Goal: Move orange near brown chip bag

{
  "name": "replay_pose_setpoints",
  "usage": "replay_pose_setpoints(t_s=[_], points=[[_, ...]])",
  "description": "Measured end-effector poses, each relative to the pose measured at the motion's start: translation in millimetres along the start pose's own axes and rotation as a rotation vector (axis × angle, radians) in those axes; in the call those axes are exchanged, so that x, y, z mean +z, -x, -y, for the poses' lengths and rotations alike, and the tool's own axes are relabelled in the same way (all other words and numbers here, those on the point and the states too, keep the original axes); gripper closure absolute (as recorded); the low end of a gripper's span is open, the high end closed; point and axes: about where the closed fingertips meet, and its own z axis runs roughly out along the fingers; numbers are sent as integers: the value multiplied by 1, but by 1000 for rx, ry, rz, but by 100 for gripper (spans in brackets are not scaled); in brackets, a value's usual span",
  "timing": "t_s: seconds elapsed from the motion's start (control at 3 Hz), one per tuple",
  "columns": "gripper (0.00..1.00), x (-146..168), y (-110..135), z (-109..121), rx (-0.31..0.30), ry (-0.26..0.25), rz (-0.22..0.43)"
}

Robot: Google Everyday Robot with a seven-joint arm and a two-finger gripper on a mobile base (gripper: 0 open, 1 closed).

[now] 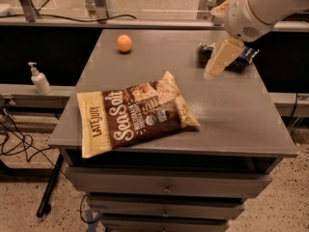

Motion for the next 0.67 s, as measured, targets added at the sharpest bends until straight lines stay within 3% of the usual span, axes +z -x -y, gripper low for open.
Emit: replay_pose_setpoints(t_s=[0.33,0.67], points=[[0,3,0,5,3,-8,13],[0,39,5,42,79,-38,63]])
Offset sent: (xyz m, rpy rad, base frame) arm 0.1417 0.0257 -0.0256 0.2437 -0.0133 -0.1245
